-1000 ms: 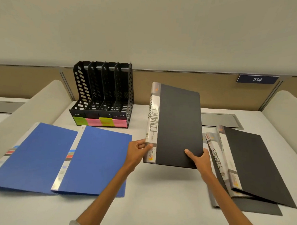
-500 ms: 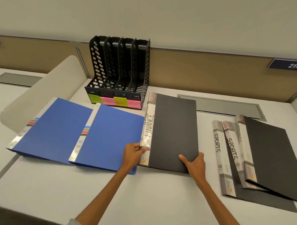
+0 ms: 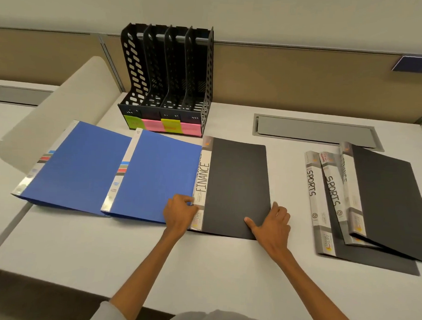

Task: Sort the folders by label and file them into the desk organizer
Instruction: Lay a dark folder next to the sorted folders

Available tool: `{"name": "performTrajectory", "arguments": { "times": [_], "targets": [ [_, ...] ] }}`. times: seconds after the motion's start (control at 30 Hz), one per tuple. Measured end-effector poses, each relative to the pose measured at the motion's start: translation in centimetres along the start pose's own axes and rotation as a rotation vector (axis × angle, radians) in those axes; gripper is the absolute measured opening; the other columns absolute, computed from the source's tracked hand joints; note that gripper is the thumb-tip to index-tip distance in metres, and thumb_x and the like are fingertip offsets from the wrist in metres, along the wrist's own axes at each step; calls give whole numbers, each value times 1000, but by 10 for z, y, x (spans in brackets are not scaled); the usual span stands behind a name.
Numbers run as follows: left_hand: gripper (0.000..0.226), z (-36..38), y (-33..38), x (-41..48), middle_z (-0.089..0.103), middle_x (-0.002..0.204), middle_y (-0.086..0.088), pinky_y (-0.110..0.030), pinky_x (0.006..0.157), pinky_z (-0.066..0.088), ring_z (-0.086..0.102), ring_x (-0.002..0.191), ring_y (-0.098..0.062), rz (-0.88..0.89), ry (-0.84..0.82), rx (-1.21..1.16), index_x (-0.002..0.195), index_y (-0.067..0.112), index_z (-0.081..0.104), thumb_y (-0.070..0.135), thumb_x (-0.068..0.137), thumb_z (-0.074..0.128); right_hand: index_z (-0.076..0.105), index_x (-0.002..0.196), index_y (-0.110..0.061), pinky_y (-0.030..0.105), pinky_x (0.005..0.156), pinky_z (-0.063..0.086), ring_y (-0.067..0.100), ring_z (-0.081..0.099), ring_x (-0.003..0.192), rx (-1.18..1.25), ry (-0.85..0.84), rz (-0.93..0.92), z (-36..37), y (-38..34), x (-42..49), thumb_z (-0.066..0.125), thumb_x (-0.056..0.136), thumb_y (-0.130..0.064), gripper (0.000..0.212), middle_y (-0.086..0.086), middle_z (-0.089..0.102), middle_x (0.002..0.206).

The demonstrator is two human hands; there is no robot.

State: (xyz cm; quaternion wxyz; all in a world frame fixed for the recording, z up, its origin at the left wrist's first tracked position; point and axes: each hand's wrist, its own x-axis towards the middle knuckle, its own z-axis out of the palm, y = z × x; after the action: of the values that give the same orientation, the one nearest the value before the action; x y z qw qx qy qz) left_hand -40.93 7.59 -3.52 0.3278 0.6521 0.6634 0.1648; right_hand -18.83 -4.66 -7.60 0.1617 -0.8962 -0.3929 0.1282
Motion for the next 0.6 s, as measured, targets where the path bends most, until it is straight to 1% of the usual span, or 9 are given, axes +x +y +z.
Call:
{"name": "performTrajectory", "arguments": {
  "times": [0.07, 0.13, 0.23, 0.3, 0.4, 0.5, 0.6],
  "targets": [
    [22, 0, 4, -3, 72, 111, -5, -16, 53, 38, 69, 86, -21, 11, 31, 70, 107, 15, 74, 20, 85, 71, 29, 145, -10, 45, 91, 47, 29, 40, 122, -21, -15, -24, 1, 1, 0, 59, 78, -71, 95, 12, 38, 136],
    [25, 1, 6, -5, 71, 114, -5, -18, 59, 41, 69, 91, -23, 23, 38, 103, 111, 14, 72, 19, 86, 70, 31, 145, -15, 44, 92, 45, 29, 38, 123, -39, -40, -43, 2, 3, 1, 55, 80, -71, 89, 12, 37, 138],
    [29, 2, 7, -5, 70, 116, -7, -25, 66, 47, 68, 93, -25, 55, 54, 112, 116, 13, 69, 15, 86, 69, 34, 144, -18, 42, 92, 44, 28, 38, 124, -42, -42, -53, 2, 5, 1, 53, 81, -72, 84, 11, 37, 138],
    [36, 5, 12, -7, 70, 116, -9, -32, 76, 53, 67, 97, -27, 75, 69, 109, 120, 14, 67, 11, 85, 67, 36, 143, -18, 41, 92, 43, 27, 38, 124, -39, -42, -62, 0, 7, 2, 53, 82, -71, 82, 10, 37, 139],
    [38, 10, 22, -9, 68, 119, -10, -38, 86, 52, 65, 104, -27, 124, 101, 112, 125, 16, 65, 14, 87, 66, 41, 140, -17, 41, 92, 43, 26, 39, 123, 5, -35, -61, -4, 11, 4, 55, 84, -65, 75, 9, 39, 138],
    [33, 18, 35, -13, 69, 116, -9, -35, 84, 52, 66, 101, -26, 182, 106, 88, 123, 18, 66, 18, 90, 63, 48, 134, -15, 41, 92, 44, 25, 42, 122, 100, 18, -61, -14, 18, 7, 60, 86, -57, 65, 9, 43, 136],
    [29, 31, 51, -17, 72, 110, -5, -29, 82, 50, 67, 99, -22, 235, 72, 28, 118, 17, 69, 20, 90, 64, 52, 128, -16, 42, 92, 44, 25, 45, 121, 200, 112, -51, -29, 29, 12, 65, 87, -46, 53, 7, 48, 133]
  ]
}}
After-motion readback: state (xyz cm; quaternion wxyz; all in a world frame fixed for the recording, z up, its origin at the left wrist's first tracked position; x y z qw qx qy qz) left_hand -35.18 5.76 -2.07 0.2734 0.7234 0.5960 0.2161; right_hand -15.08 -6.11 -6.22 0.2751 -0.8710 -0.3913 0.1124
